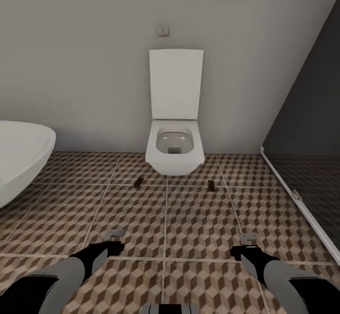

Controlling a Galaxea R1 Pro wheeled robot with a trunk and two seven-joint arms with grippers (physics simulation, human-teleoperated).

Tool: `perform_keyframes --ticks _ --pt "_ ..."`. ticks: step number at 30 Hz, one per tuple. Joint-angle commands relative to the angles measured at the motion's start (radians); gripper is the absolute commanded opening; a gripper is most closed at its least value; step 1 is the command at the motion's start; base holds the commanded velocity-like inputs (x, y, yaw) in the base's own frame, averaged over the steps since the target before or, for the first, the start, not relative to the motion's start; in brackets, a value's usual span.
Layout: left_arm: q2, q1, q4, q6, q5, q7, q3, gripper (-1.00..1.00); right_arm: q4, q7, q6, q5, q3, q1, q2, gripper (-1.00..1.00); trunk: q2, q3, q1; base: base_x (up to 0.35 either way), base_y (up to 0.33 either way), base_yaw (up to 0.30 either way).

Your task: Take the four mousetraps from the cabinet in the bathroom and place them on the bathroom floor. Make sure all four end up on the same floor surface, and ensure that at least two of them are either under or directly next to the same bathroom sink.

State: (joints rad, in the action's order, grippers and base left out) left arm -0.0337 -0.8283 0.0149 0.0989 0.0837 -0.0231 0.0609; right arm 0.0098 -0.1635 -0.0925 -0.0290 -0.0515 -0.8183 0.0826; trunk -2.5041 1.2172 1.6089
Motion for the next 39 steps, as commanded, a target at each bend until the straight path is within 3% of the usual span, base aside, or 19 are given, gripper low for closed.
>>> perform_keyframes --ticks 1,9,39 --pt "0.0 0.0 0.001 -0.002 0.009 -0.002 0.007 1.0 0.001 -0.003 -0.004 -0.003 -0.005 -0.001 0.0 1.0 0.0 0.001 0.0 -0.073 0.025 0.0" --pt "0.0 0.0 0.001 -0.027 0.01 -0.002 0.007 1.0 0.0 -0.004 -0.004 -0.003 -0.004 -0.001 0.0 1.0 0.0 0.001 0.0 -0.029 0.01 0.0" --pt "0.01 0.0 0.0 -0.021 0.012 0.005 0.005 1.0 0.001 -0.004 -0.007 -0.003 -0.004 -0.001 -0.002 1.0 0.0 0.001 0.0 -0.001 0.0 0.0"
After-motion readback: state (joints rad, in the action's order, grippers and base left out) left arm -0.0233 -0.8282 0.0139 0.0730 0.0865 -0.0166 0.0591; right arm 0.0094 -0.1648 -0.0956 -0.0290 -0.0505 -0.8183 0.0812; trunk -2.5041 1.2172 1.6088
